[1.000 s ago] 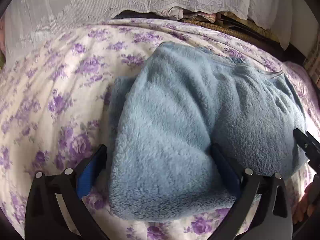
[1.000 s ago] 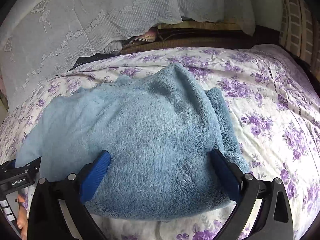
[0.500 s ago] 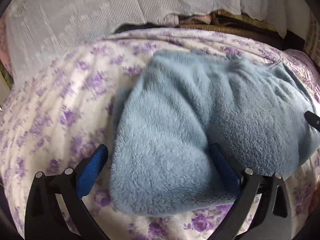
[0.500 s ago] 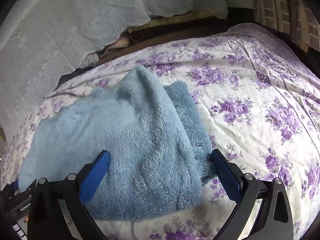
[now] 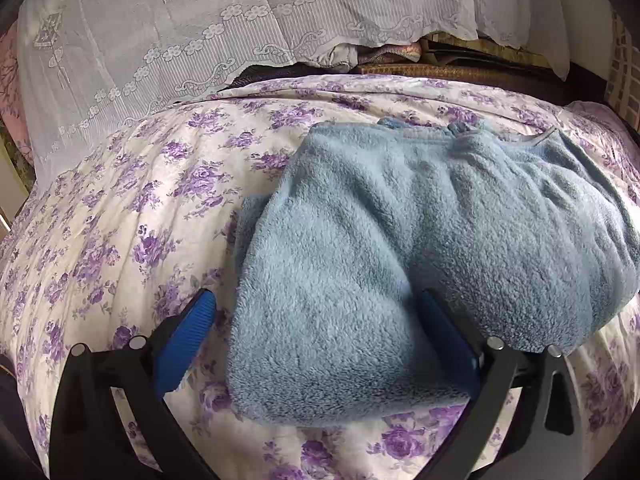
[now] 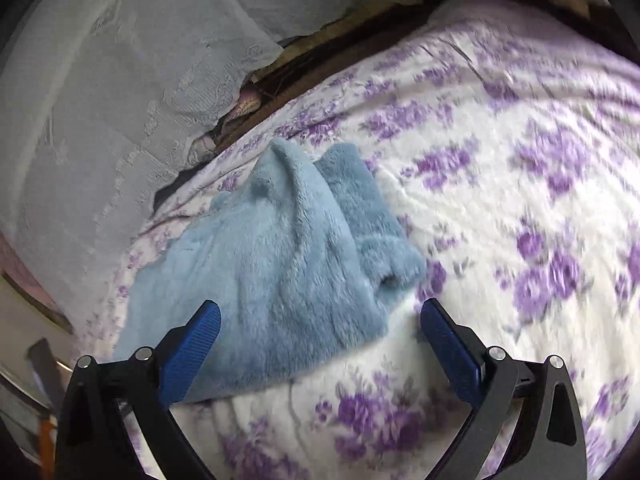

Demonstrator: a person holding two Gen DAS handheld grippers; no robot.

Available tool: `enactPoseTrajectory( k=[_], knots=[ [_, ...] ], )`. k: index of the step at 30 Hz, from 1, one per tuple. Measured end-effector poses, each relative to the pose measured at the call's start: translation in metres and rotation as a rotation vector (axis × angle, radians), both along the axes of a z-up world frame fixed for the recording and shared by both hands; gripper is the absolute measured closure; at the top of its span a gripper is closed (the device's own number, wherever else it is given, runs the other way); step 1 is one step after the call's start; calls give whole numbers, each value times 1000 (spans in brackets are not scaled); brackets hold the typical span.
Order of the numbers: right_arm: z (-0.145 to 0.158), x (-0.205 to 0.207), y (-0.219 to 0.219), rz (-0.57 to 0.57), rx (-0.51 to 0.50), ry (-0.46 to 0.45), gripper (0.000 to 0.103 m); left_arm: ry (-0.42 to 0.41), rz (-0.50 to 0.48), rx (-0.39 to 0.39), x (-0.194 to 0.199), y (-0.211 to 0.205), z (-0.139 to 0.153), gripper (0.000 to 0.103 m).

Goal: Fold small clothes

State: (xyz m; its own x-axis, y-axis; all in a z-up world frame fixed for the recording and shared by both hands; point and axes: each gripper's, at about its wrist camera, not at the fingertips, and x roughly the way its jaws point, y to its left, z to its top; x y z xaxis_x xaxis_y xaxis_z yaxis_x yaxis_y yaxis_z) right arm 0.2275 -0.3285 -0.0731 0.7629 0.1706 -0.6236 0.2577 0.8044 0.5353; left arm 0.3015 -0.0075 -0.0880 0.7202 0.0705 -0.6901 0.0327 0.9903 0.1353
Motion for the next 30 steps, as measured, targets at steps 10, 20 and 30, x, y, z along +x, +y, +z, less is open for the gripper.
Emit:
enactPoseTrajectory(
  k=[10, 20, 30],
  knots=[
    [-1, -37, -1, 20, 138, -61, 3, -25, -9, 15, -6, -4, 6, 5],
    [-7, -21, -5, 27, 195, -33, 3, 17, -74, -68, 15, -31, 37, 5],
    [-10, 28, -13, -89, 235, 38, 3, 42, -86, -33, 32, -55, -3, 4]
  ],
)
